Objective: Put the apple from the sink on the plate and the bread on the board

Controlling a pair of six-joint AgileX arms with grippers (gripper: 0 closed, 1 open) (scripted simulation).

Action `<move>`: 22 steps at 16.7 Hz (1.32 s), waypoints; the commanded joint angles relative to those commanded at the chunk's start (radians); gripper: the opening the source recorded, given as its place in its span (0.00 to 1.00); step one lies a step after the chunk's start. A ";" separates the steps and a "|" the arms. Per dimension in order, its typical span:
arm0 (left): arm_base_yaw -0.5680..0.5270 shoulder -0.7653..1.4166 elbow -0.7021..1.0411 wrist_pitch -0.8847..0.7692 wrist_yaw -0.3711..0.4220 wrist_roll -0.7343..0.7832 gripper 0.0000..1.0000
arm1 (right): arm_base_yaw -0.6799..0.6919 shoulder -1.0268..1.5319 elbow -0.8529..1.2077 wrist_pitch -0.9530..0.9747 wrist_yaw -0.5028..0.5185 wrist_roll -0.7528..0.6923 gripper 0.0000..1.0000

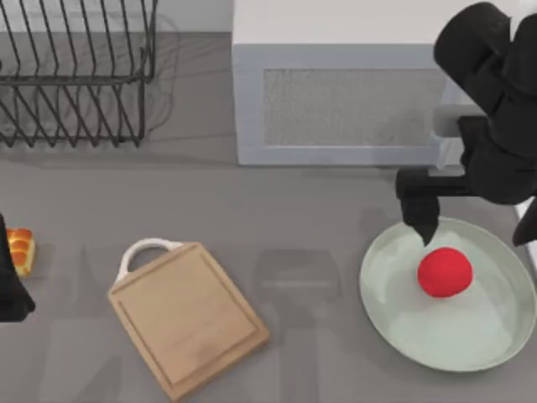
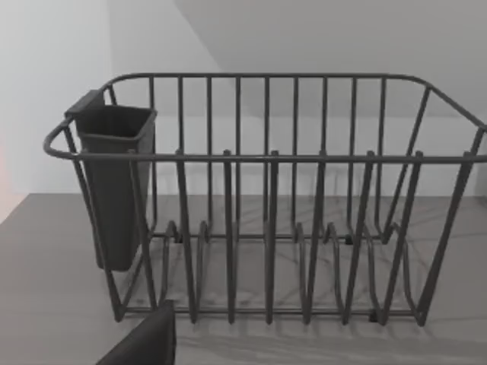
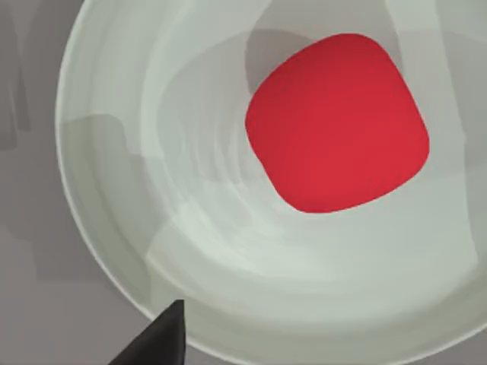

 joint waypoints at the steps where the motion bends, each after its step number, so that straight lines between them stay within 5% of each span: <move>1: 0.000 0.000 0.000 0.000 0.000 0.000 1.00 | 0.000 0.000 0.000 0.000 0.000 0.000 1.00; 8: 0.000 0.000 0.000 0.000 0.000 0.000 1.00 | -0.070 -0.280 -0.220 0.194 0.000 -0.072 1.00; 22: 0.000 0.000 0.000 0.000 0.000 0.000 1.00 | -0.379 -1.569 -1.217 1.051 0.000 -0.391 1.00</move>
